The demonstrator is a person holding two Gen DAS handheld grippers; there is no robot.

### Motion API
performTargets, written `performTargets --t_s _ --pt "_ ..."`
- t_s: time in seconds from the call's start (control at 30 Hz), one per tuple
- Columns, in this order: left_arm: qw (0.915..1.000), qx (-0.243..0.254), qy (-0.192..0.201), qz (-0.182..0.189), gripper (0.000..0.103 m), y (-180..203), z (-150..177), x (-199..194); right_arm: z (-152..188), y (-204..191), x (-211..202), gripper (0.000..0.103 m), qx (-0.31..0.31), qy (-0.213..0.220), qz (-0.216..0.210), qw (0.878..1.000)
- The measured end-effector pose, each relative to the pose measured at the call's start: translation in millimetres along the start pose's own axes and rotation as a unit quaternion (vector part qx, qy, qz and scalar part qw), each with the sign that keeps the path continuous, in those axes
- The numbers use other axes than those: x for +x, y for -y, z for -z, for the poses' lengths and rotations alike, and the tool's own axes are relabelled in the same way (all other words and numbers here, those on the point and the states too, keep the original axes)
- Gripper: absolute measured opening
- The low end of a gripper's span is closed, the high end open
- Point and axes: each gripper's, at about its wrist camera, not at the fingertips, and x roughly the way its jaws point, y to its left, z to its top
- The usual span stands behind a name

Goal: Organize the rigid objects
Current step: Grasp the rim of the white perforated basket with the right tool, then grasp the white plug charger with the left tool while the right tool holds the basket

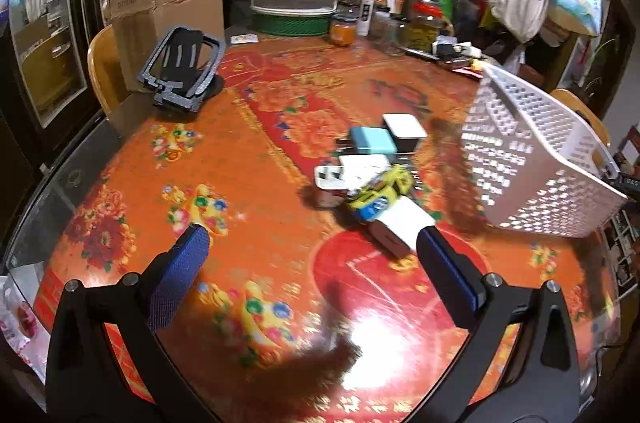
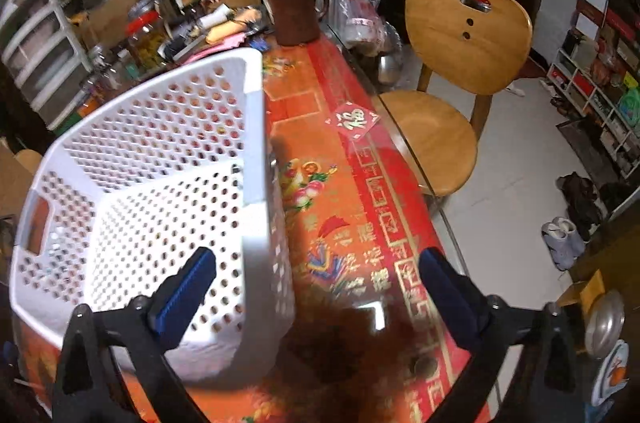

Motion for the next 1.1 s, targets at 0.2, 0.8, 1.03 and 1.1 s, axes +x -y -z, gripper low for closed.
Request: performTargets --t_s 0.2,0.8,1.03,1.1 --pt "0.9989 0.026 -0.020 -0.033 0.102 2.7 -12.7 34.9 -0.9 -14.5 12.0 0.051 -0.007 -0.010 -0.049 0.999" --pt "0.9976 0.029 -0.062 -0.013 0.090 13.7 -39.0 99.3 1.6 -27.7 10.0 0.017 -0.003 0.019 -0.037 0.999" --pt "0.9973 0.027 -0.068 -0.005 0.054 8.9 -36.1 112.0 1.2 -27.6 10.5 0.017 -0.002 0.018 -0.037 0.999" --pt "0.9972 0.031 -0.067 0.008 0.032 11.2 -36.8 111.3 1.6 -27.5 10.8 0.017 -0.001 0.018 -0.036 0.999"
